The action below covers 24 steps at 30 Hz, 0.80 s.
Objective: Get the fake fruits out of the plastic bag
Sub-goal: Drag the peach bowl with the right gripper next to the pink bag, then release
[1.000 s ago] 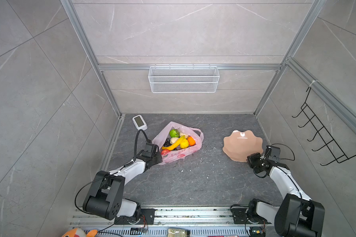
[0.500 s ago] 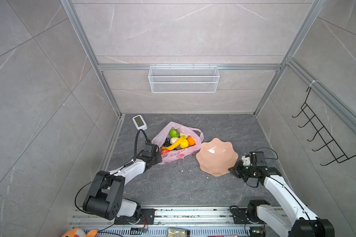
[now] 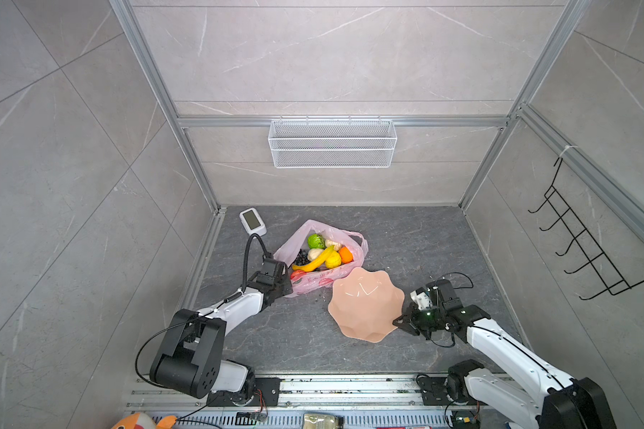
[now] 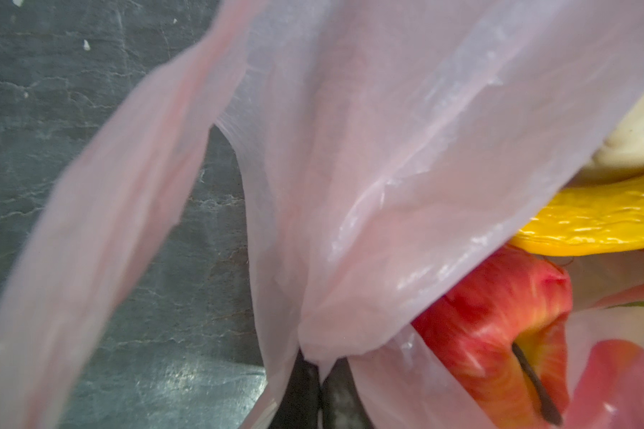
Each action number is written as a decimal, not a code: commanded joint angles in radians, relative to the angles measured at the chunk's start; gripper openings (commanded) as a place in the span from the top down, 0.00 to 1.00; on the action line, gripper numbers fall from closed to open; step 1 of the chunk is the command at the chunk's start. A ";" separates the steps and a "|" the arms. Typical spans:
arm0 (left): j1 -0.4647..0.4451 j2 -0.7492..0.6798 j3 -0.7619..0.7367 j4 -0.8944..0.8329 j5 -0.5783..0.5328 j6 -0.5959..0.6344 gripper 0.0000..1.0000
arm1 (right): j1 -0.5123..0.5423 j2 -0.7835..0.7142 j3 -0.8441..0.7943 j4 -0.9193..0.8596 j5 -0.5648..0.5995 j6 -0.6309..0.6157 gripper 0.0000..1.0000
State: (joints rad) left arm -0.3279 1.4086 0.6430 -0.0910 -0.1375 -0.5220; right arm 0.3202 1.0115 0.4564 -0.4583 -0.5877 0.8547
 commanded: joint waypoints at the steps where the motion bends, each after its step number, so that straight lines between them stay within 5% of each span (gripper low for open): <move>1: -0.005 -0.013 0.009 0.024 -0.025 0.022 1.00 | 0.027 0.025 0.019 0.031 0.040 0.017 1.00; 2: -0.005 -0.015 0.008 0.024 -0.025 0.022 1.00 | 0.029 0.024 0.021 0.026 0.052 0.014 1.00; 7: -0.006 -0.019 0.003 0.022 -0.026 0.011 1.00 | 0.031 0.005 0.048 -0.030 0.106 -0.008 0.62; 12: -0.006 -0.036 -0.018 -0.025 -0.070 -0.051 1.00 | 0.031 -0.010 0.129 -0.146 0.204 -0.069 0.36; 19: -0.015 -0.146 -0.113 -0.127 -0.162 -0.242 1.00 | 0.057 0.009 0.355 -0.283 0.465 -0.189 0.27; 24: -0.074 -0.280 -0.160 -0.194 -0.240 -0.322 1.00 | 0.212 0.163 0.487 -0.179 0.561 -0.195 0.27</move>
State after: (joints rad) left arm -0.3664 1.1995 0.4824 -0.2085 -0.2878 -0.7563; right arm 0.4637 1.1007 0.8913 -0.6678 -0.1352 0.6968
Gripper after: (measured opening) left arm 0.048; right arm 0.733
